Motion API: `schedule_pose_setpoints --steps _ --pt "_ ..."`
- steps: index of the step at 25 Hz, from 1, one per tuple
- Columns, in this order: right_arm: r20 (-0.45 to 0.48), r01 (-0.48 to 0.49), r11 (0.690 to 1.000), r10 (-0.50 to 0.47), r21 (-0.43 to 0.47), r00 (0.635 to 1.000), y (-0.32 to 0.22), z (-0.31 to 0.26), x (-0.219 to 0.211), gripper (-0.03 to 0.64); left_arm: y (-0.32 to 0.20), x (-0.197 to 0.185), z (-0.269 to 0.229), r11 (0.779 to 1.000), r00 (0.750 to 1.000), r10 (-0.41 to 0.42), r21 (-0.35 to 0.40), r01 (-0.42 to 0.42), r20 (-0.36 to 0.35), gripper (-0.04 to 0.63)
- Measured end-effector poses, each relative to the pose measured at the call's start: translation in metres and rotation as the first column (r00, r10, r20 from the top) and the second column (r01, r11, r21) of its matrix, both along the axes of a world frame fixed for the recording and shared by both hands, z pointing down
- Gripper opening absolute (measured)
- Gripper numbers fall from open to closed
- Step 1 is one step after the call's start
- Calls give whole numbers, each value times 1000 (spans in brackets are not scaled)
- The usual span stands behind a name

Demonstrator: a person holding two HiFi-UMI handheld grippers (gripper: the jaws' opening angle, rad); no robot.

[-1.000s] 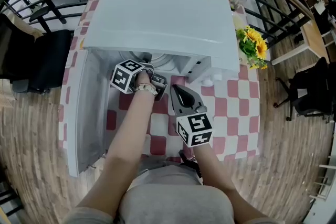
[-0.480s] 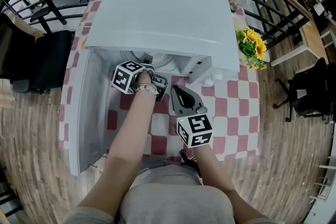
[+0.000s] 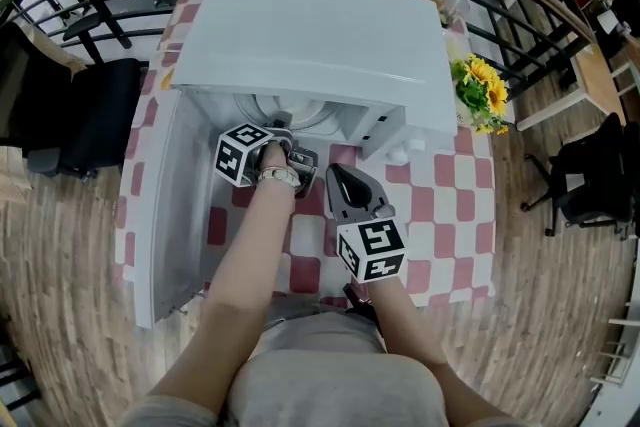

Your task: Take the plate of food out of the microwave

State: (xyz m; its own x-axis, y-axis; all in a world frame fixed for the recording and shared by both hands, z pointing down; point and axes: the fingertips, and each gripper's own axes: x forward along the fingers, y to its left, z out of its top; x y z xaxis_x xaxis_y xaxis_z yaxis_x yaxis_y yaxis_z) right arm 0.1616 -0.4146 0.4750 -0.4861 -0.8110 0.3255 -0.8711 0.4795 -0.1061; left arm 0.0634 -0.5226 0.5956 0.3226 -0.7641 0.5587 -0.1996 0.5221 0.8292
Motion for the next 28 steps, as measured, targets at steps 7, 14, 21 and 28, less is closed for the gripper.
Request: schedule_pose_setpoints --steps 7,14,21,28 --pt "-7 4 1000 -4 5 1000 4 -2 0 28 9 0 -4 1000 999 5 14 -5 -34 217" --pt "-10 13 1000 -13 13 1000 6 -5 -1 28 16 2 -12 1000 998 23 20 -22 -51 133" --pt "-13 16 1000 -16 23 1000 7 -8 -1 28 19 2 -19 999 997 30 31 -28 -72 70" --pt "-11 13 999 -12 32 1000 8 -11 0 28 19 2 -22 998 996 29 60 -24 -85 31"
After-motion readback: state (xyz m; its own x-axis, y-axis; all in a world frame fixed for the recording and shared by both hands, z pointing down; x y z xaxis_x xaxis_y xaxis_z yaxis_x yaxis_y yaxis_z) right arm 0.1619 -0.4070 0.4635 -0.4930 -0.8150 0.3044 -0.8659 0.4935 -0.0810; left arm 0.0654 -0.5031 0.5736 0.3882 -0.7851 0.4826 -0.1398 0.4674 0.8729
